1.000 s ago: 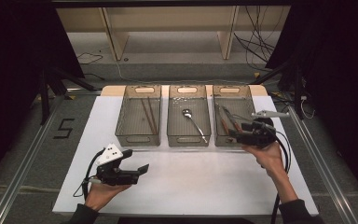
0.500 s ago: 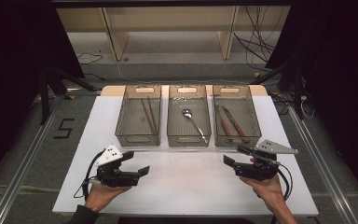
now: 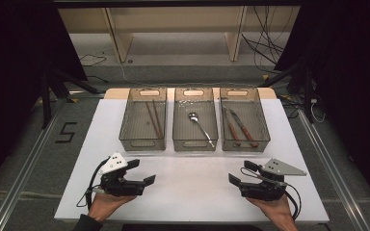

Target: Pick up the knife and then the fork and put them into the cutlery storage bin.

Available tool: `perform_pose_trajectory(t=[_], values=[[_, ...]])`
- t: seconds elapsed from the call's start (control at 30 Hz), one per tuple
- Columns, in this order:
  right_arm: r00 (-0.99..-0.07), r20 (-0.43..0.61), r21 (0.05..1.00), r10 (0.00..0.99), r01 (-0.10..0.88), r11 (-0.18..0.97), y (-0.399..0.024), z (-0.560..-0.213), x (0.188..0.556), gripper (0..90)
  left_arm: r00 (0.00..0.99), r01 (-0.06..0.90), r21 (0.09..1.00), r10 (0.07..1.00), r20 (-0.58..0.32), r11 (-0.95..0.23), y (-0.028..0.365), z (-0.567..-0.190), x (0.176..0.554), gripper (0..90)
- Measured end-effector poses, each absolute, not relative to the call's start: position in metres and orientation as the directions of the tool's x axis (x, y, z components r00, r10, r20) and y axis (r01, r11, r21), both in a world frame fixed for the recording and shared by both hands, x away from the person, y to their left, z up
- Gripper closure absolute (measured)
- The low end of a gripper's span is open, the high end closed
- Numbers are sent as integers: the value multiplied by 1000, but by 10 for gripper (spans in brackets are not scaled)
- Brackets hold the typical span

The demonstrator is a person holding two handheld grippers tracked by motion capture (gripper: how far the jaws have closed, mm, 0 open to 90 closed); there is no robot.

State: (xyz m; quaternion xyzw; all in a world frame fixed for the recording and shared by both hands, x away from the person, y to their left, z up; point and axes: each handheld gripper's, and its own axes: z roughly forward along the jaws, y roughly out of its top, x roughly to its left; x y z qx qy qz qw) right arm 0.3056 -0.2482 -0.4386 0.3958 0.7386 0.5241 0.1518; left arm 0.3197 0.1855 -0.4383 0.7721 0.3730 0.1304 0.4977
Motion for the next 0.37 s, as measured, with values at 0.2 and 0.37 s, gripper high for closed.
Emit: perform_pose_trajectory(t=[0.2, 0.37], values=[[-637, 182, 900, 749, 414, 133, -249, -439, 305, 207, 687, 448, 865, 706, -171, -225, 186, -439, 320, 158], [-637, 175, 903, 750, 408, 136, -249, -439, 306, 206, 684, 449, 867, 708, -177, -217, 187, -440, 321, 158]])
